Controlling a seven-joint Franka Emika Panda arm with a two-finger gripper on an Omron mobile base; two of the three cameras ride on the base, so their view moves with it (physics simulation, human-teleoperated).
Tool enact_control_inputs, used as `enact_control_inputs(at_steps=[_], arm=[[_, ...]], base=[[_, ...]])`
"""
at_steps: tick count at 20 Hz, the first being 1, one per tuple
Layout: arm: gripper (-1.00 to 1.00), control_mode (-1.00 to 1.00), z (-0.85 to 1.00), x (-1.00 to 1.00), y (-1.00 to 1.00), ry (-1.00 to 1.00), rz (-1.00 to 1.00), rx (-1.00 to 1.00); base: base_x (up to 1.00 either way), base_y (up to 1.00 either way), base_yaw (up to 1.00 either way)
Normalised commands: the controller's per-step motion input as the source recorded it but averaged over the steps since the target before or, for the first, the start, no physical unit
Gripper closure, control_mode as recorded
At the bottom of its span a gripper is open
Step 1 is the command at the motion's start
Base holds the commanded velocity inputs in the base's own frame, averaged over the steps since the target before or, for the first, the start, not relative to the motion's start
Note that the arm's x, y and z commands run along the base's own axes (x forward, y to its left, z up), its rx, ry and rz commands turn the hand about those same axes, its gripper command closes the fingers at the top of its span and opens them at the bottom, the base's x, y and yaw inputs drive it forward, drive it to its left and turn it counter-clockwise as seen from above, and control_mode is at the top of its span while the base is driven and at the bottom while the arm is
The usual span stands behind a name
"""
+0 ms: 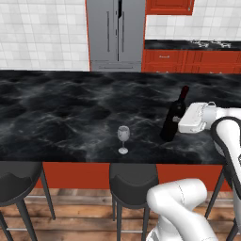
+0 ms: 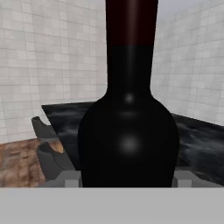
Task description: There is a wine glass and glass cup on the dining counter. Place the wine bottle next to the wine glass and the juice bottle next to the glass cup.
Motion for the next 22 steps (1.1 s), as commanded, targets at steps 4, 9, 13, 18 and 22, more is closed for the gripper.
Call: enact_control_inputs(at_steps=[4, 9, 13, 18, 22], arm=[[1.0, -1.0, -0.21, 0.41, 0.02, 0.16, 0.22, -0.01], [1.0, -1.0, -0.34, 0.3, 0.05, 0.08, 0.15, -0.03], [1.0, -1.0, -0.33, 0.28, 0.06, 0.0, 0.03, -0.01], [1.0, -1.0, -0.35, 0.22, 0.13, -0.05, 0.0, -0.02], [1.0, -1.0, -0.33, 0.23, 0.12, 0.0, 0.0, 0.0]], base=[[0.0, 0.0, 0.0], [0.0, 0.0, 0.0], [0.0, 0.0, 0.0], [0.0, 0.0, 0.0], [0.0, 0.0, 0.0]])
